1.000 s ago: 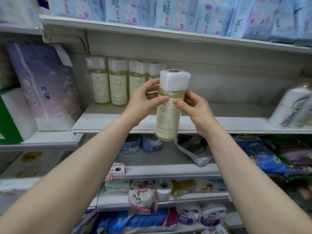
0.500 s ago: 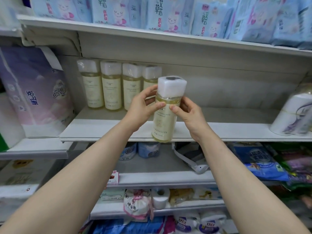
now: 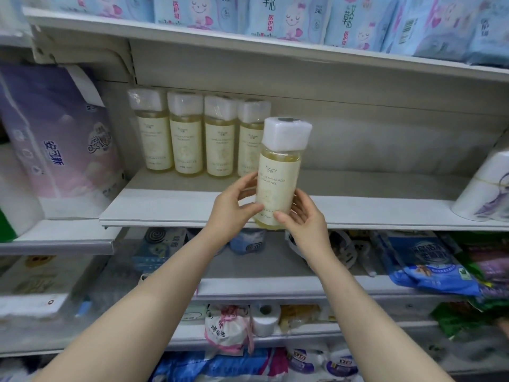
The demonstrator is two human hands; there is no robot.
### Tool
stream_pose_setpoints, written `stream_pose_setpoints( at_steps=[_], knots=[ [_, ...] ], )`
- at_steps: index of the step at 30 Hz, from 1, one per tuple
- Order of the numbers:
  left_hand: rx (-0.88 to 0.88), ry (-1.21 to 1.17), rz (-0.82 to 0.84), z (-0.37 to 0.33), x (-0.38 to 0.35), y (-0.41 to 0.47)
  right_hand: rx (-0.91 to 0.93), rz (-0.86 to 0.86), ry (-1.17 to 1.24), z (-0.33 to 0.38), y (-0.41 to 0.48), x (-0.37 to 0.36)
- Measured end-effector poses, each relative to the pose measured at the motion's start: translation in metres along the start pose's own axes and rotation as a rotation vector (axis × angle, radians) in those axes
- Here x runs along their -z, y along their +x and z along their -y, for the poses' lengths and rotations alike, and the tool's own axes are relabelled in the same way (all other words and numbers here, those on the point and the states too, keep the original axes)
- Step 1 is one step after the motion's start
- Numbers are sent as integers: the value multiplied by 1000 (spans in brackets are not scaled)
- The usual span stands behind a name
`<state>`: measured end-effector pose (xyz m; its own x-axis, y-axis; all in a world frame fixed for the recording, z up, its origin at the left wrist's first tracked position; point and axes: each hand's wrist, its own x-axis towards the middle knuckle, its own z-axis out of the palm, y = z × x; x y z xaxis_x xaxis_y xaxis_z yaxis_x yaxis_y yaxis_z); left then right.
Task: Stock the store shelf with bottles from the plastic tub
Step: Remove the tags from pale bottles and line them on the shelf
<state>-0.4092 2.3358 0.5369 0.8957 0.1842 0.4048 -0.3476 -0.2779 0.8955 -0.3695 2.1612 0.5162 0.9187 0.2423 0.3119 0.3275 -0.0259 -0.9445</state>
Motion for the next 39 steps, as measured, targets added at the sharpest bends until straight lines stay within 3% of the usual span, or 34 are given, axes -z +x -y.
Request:
stream_pose_setpoints(
  at_steps=[7, 16, 39],
  knots=[
    [55, 68, -49, 19, -4, -7, 12, -172, -263, -3, -1, -14],
    [97, -14, 16, 25, -8, 9, -44, -216, -284, -9, 21, -9],
    [177, 121, 138, 44, -40, 86, -147, -120, -361, -37, 124, 26]
  ],
)
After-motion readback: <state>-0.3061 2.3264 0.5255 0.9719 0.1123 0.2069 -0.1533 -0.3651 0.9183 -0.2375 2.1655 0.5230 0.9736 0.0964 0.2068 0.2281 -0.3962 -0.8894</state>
